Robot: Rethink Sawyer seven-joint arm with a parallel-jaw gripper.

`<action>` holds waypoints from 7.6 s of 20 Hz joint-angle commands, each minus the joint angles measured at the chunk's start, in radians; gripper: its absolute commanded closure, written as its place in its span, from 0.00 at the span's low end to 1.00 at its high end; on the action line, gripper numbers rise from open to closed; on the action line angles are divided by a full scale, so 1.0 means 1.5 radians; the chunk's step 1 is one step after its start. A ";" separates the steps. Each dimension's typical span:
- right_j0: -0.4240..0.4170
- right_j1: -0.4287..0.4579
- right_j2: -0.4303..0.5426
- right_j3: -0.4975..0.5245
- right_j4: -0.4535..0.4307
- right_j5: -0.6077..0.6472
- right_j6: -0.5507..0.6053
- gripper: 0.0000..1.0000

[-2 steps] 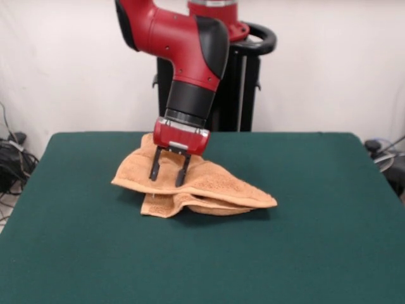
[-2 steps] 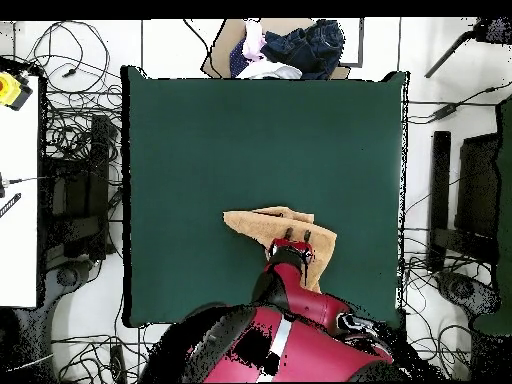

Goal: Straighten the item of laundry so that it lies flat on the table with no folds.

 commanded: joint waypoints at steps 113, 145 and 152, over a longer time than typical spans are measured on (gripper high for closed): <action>-0.126 0.109 0.030 -0.063 -0.096 -0.035 0.121 1.00; -0.129 -0.150 0.072 0.043 -0.139 0.143 0.145 0.00; -0.110 -0.159 0.076 0.073 -0.091 0.176 0.160 0.00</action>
